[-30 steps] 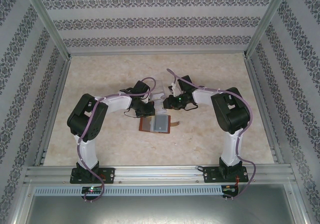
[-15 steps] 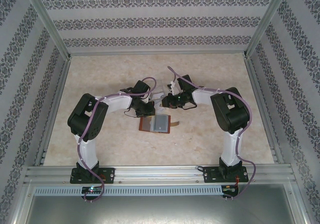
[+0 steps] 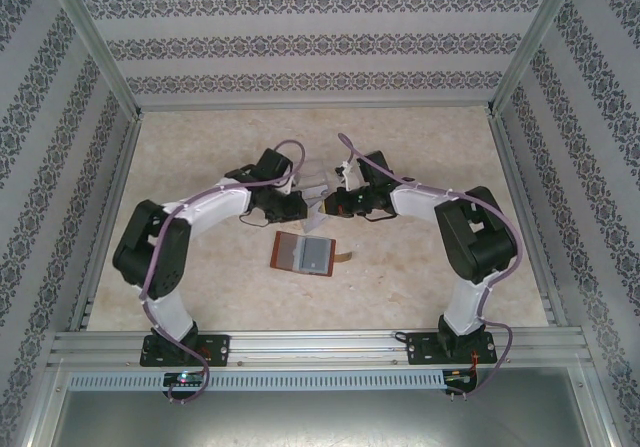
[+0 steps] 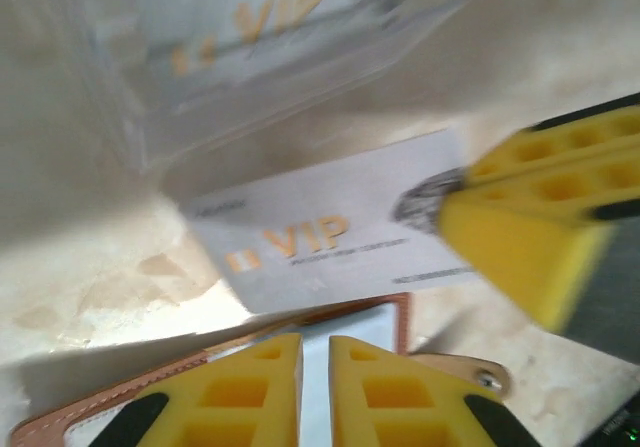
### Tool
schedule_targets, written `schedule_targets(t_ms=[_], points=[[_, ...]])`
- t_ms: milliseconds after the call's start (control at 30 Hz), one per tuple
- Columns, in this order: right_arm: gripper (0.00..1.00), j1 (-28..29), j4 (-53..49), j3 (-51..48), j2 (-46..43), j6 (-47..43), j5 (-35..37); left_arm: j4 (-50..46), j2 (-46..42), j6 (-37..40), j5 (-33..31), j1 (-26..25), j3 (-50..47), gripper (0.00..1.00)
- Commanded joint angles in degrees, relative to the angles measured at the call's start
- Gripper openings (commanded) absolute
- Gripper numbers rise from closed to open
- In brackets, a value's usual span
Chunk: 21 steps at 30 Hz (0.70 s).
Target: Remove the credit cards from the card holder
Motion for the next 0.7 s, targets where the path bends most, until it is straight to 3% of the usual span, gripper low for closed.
schedule_targets(t_ms=[0, 200, 433, 667], points=[[0.00, 0.2, 2.1, -1.6, -3.9, -4.8, 1.1, -4.7, -4.0, 7.8, 1.0, 1.5, 5.6, 0.19], [0.00, -0.2, 3.9, -2.4, -8.0, -12.9, -2.3, -7.7, -4.5, 23.5, 12.5, 4.8, 12.3, 0.25], [0.00, -0.8, 4.3, -3.7, -13.3, -29.5, -10.4, -13.9, -7.8, 41.1, 21.5, 5.7, 14.7, 0.27], [0.00, -1.3, 2.0, -5.0, -20.3, -39.2, -15.5, -25.2, -9.5, 55.6, 28.8, 5.7, 16.2, 0.32]])
